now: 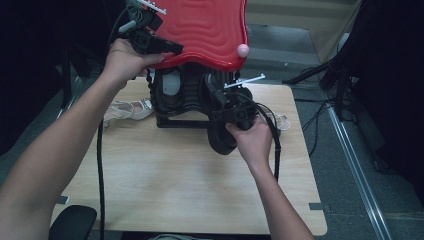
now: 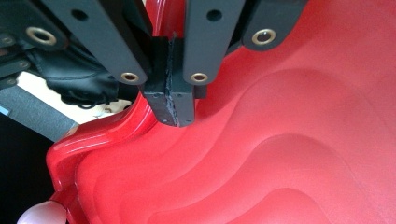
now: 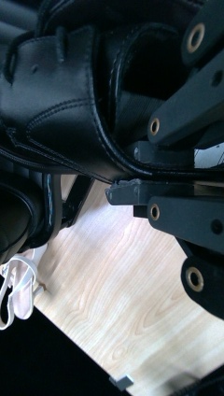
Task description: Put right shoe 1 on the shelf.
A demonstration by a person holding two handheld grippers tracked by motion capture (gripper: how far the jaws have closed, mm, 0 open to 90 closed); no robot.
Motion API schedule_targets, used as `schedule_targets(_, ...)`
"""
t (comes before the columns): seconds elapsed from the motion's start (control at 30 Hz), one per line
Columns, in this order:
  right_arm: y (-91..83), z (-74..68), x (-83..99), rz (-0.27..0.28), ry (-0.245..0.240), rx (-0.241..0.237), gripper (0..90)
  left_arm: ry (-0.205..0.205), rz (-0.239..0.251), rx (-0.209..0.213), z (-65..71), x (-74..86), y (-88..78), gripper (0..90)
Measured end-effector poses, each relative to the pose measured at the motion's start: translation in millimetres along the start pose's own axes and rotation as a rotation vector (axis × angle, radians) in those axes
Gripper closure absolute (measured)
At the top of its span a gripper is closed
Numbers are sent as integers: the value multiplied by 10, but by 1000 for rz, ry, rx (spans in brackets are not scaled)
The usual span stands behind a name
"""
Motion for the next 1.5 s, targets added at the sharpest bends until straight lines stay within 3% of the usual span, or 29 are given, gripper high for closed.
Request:
schedule_targets(0.1,66,-59,2,12,-24,25,864,28,2,-14,13,-1,4,900)
schedule_targets(0.37,250,-146,31,68,-46,60,861,19,-8,-23,14,-13,11,900)
schedule_targets(0.47,340,-152,23,45,-43,41,862,16,-10,-24,14,-15,14,900)
schedule_targets(0.6,388,-189,-27,68,-52,58,857,19,-16,-30,21,-24,19,900)
schedule_targets(0.73,446,-139,-121,98,-37,76,860,15,-17,-26,19,-19,14,900)
schedule_targets(0.97,591,-95,-256,126,-51,92,859,15,-18,-22,16,-21,14,900)
schedule_targets(1.23,706,-31,-398,173,-46,152,862,15,-21,-21,17,-18,6,900)
schedule_targets(1.5,802,66,-380,182,-31,126,840,15,-16,-22,13,-13,8,900)
Point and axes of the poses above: each handheld gripper's, and its own axes: y roughly forward along the jaws, x roughly out of its underside, z roughly to its right, the point moved 4 cm from there along y, roughly forward along the jaws, and after that the axes turned 7 degrees about y, right-handed, at the moved point
